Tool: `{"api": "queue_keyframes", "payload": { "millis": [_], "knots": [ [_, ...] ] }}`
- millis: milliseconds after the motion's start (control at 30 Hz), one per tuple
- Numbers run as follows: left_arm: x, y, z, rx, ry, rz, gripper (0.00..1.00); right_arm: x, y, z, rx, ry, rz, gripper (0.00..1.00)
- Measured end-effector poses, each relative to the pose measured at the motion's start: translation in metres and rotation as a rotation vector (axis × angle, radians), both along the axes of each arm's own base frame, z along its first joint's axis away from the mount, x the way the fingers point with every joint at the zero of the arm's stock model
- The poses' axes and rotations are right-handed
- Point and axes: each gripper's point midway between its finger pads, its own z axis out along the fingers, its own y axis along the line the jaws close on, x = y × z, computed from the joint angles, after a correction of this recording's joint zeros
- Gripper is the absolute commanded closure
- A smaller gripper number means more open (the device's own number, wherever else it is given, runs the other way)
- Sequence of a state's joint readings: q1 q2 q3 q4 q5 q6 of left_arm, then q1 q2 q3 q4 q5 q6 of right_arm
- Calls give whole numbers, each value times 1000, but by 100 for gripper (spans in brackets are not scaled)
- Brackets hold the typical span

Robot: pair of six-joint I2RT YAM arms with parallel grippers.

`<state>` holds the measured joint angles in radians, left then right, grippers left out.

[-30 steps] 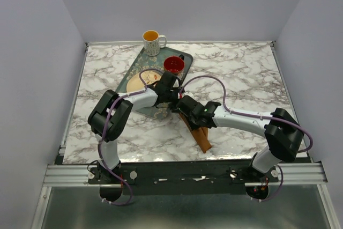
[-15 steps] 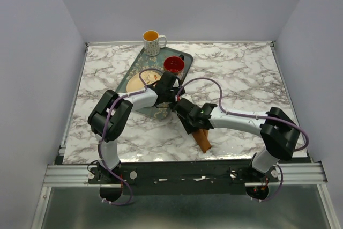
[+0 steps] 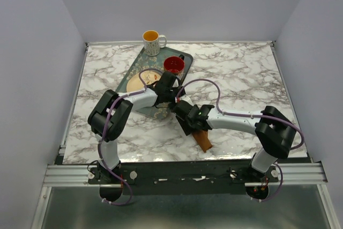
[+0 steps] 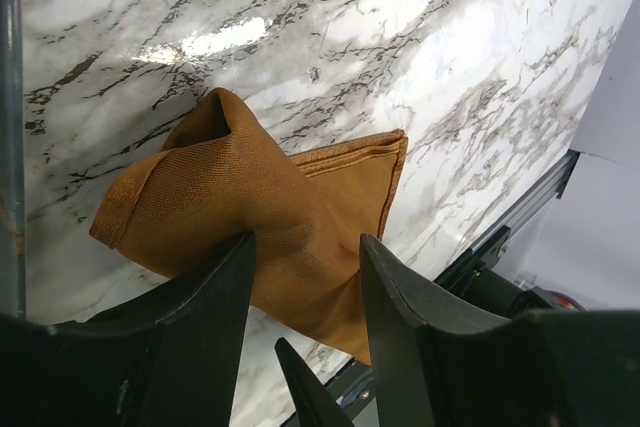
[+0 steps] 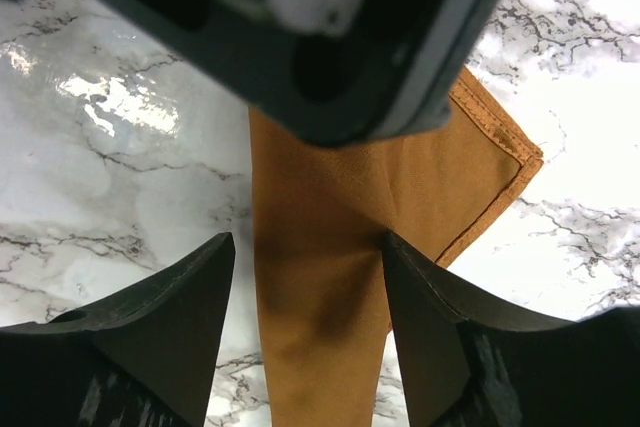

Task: Fold the napkin, place the utensils inside, and roll it up
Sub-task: Roll the napkin with the utensil

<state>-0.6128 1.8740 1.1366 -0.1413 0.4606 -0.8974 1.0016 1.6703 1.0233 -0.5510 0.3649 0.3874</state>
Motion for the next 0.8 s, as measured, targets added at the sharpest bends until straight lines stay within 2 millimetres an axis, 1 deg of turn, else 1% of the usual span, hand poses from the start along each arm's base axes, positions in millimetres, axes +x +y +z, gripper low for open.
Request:
{"api": "queue_keyframes", "payload": {
  "millis": [233, 267, 333, 433, 500, 567, 600, 667, 800],
  "knots": [
    [1, 8, -2, 19, 4, -1, 37, 7, 1, -4, -23, -39, -6, 32],
    [2, 10, -3, 21, 4, 1, 37, 9, 3, -4, -23, -46, -7, 35],
    [3, 15, -2, 29, 4, 5, 35, 13, 5, -4, -26, -56, -12, 36],
    [5, 22, 3, 34, 2, 13, 34, 19, 10, -1, -21, -77, -25, 38],
    [8, 26, 9, 30, -11, 19, 33, 22, 15, 3, -12, -94, -25, 43],
    [9, 27, 12, 28, -17, 21, 30, 25, 19, 6, -1, -106, -26, 46],
    [11, 29, 17, 23, -28, 26, 30, 25, 20, 8, 3, -111, -26, 46],
    [13, 31, 22, 16, -38, 32, 30, 28, 24, 11, 13, -122, -27, 39],
    [15, 33, 23, 15, -39, 39, 32, 30, 26, 11, 12, -128, -29, 36]
  ]
}}
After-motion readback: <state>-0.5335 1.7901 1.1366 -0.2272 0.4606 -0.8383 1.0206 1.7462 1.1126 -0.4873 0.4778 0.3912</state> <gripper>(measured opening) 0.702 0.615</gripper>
